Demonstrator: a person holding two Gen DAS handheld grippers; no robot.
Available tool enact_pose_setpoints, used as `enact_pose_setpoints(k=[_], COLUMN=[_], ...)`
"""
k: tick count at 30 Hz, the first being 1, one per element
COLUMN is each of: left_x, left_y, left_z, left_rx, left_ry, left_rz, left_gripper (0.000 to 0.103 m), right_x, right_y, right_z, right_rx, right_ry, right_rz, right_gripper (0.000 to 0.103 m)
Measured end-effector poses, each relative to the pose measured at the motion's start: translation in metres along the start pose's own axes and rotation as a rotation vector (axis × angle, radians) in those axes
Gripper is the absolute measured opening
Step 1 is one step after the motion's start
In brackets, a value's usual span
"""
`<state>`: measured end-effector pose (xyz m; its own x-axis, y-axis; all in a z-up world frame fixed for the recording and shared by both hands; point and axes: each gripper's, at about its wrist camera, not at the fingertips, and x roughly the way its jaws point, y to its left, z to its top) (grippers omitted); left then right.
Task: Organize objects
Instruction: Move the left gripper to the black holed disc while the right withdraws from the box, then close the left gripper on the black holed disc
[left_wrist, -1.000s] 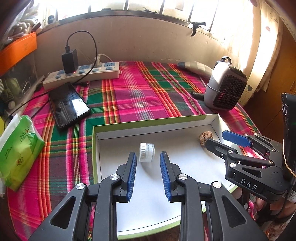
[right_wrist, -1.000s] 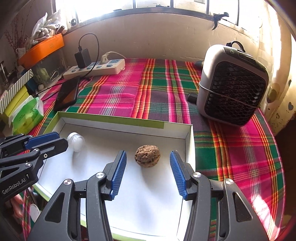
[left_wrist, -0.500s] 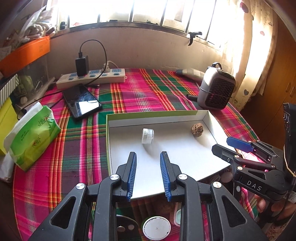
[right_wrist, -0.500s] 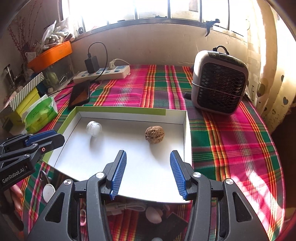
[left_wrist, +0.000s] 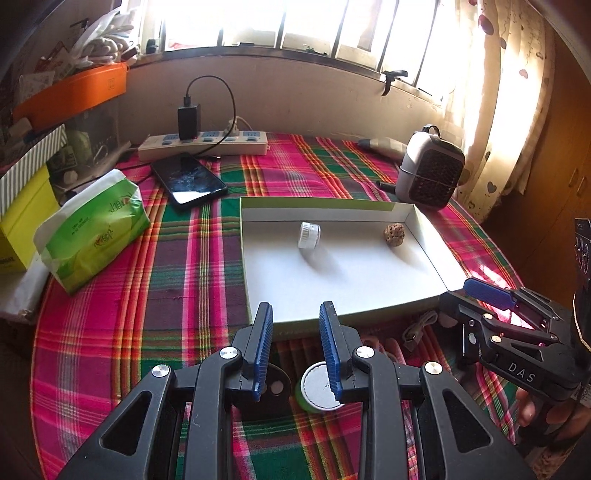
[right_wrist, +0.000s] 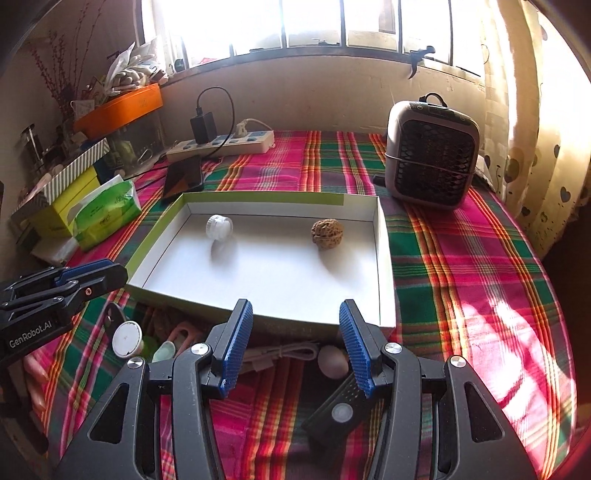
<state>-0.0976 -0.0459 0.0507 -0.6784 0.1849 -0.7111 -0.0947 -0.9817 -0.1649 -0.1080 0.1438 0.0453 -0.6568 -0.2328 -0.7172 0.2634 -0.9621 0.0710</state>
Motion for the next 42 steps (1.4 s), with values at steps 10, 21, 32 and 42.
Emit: enact_pose_setpoints(k=[10,21,32,42], left_x=[-0.007,-0.010,0.005,0.010], left_y=[0.015,0.037,0.043,0.048], left_z=[-0.021,-0.038,-0.045,-0.044], left_rx=[-0.053,-0.098,-0.112,-0.125], left_ry=[0.000,0.000,0.049,0.045], left_rz=[-0.005,-0.032,-0.059,-0.062], left_gripper=[0.024,0.025,0.031,0.033], right_x=[-0.006,0.000,0.009,0.016], right_y=[0.013,0.033,0.043,0.048], right_z=[-0.019,-0.038,-0.044,-0.046], right_rx=[-0.011,-0.061,-0.070,-0.076], right_ry=[0.001,0.035,0.065,0.087], right_rz=[0.031,0.069,0.114,0.122], right_gripper=[0.050,0.050,0.050,0.051])
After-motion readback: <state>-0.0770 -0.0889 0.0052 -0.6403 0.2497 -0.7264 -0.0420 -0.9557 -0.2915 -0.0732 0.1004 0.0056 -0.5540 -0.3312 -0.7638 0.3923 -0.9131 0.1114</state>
